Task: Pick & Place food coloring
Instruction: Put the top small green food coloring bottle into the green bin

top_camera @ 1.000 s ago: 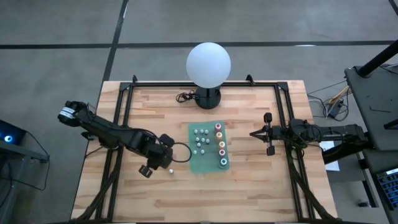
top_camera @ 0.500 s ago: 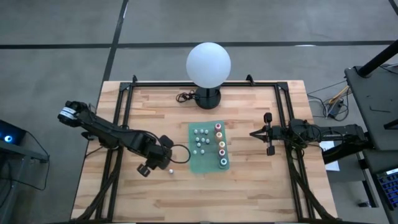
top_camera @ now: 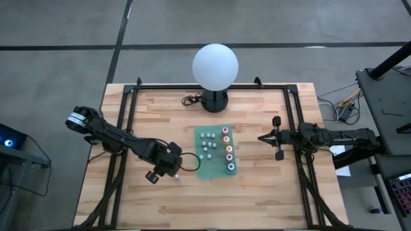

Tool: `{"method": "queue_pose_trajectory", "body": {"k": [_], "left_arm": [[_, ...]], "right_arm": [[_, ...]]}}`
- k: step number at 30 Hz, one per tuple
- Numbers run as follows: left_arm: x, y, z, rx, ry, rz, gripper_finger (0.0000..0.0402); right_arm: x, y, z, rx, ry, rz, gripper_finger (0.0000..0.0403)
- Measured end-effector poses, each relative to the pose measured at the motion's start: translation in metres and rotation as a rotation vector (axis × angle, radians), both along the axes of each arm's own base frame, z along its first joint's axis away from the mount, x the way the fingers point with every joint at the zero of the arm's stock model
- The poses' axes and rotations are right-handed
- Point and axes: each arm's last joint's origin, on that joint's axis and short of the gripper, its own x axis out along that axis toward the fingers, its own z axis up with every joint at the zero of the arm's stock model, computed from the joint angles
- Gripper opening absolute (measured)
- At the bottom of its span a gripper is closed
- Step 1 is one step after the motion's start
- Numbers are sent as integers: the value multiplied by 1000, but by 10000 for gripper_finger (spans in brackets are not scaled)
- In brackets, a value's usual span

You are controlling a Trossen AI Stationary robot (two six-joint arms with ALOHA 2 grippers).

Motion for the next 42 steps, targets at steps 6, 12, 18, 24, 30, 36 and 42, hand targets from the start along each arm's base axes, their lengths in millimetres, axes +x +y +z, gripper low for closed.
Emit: {"method": "queue_pose_trajectory", "body": {"k": [6, 12, 18, 24, 30, 36, 42], "left_arm": [[5, -2, -9, 9, 27, 5, 131], [8, -2, -17, 17, 53, 14, 131], [11, -3, -25, 25, 75, 17, 131], [13, -3, -31, 34, 97, 20, 131], [14, -2, -31, 31, 90, 24, 131], [14, -2, -31, 30, 90, 29, 131], [14, -2, -31, 30, 91, 31, 110]], "right_arm": [[0, 0, 0, 0, -1, 1, 9], [0, 0, 0, 1, 0, 1, 9], [0, 0, 0, 0, 0, 1, 9], [0, 0, 0, 1, -1, 1, 9], [0, 0, 0, -1, -1, 1, 9], [0, 0, 0, 1, 0, 1, 9], [0, 0, 0, 0, 0, 1, 9]]}}
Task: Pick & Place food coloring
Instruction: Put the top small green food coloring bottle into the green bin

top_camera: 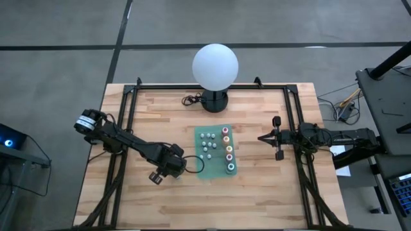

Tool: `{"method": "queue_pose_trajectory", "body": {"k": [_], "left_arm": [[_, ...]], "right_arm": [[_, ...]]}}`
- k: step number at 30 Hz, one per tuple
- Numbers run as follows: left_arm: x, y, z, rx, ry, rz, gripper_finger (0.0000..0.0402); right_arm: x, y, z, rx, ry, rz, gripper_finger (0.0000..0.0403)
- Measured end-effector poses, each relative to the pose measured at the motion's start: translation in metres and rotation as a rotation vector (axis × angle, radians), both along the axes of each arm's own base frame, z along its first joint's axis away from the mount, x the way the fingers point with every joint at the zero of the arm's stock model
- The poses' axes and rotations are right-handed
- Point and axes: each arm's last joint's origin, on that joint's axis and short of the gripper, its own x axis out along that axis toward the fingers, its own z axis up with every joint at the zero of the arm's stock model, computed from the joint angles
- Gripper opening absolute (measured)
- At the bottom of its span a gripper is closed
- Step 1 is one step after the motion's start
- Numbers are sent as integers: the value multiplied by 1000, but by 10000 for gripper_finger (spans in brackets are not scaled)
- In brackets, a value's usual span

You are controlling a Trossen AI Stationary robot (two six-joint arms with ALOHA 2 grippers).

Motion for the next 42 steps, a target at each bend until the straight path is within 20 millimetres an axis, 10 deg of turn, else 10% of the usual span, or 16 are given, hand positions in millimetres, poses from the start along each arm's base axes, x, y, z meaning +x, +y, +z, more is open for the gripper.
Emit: {"method": "queue_pose_trajectory", "body": {"k": [19, 42], "left_arm": [[1, 2, 4, -7, 16, 11, 49], [63, 22, 93, -87, -180, 208, 49]], "right_arm": [[0, 0, 0, 1, 0, 0, 9], [0, 0, 0, 0, 0, 0, 9]]}}
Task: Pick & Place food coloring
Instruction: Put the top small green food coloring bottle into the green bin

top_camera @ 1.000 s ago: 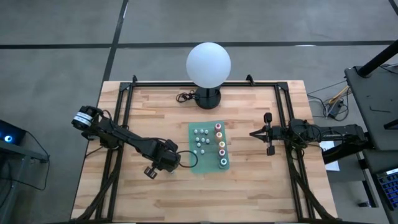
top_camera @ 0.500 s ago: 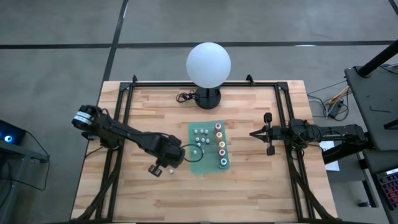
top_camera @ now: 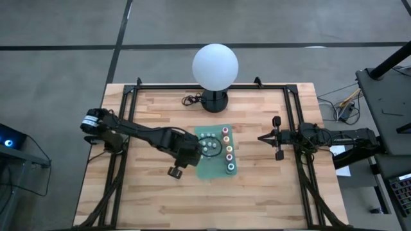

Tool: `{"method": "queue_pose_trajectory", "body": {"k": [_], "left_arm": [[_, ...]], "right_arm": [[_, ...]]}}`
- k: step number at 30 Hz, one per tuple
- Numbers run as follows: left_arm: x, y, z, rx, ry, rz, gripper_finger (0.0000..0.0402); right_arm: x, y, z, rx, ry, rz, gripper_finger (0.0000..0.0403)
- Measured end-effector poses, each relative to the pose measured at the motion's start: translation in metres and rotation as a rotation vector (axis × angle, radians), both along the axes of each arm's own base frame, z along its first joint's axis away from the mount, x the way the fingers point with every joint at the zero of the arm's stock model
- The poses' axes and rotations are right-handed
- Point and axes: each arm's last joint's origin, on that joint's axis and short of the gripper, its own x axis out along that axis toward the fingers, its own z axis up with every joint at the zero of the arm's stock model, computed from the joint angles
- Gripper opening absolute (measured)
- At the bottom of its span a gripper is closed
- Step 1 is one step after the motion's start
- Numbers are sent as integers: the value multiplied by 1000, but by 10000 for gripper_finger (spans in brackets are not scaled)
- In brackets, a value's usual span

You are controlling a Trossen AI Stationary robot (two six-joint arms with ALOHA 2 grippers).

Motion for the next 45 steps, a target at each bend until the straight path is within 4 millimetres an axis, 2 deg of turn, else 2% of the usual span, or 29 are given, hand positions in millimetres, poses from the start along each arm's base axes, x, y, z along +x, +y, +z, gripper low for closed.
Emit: {"method": "queue_pose_trajectory", "body": {"k": [21, 31, 39, 45], "left_arm": [[65, -3, 6, -89, 50, 150, 49], [72, -4, -4, -106, 93, 231, 49], [75, -2, -13, -142, 138, 381, 49], [77, -2, -18, -141, 151, 397, 49]], "right_arm": [[0, 0, 0, -1, -1, 0, 9], [0, 0, 0, 0, -1, 0, 9], [0, 0, 0, 0, -1, 0, 9], [0, 0, 0, 2, -1, 0, 9]]}}
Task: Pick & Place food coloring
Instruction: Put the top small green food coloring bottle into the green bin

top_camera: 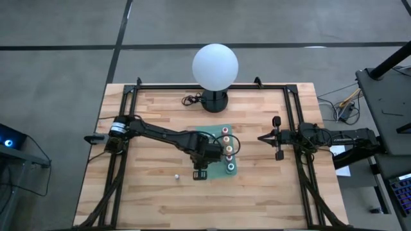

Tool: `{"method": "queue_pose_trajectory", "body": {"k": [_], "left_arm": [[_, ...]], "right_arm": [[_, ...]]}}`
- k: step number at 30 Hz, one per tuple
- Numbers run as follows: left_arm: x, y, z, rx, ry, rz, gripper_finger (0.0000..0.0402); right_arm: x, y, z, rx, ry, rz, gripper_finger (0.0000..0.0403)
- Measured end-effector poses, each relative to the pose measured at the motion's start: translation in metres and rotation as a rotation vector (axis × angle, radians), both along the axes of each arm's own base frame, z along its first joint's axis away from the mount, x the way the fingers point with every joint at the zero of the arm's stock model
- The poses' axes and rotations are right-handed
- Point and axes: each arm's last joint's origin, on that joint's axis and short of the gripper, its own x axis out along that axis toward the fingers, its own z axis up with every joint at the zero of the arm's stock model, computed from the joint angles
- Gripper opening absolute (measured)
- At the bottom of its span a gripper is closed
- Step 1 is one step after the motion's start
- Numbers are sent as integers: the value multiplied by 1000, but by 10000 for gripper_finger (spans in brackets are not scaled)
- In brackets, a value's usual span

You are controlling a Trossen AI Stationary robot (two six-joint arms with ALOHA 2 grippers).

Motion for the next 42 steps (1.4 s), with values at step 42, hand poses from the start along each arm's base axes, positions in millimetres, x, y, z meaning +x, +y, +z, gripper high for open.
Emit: {"method": "queue_pose_trajectory", "body": {"k": [42], "left_arm": [[9, 1, -15, 36, -21, -38, 48]], "right_arm": [[0, 0, 0, 0, 1, 0, 9]]}}
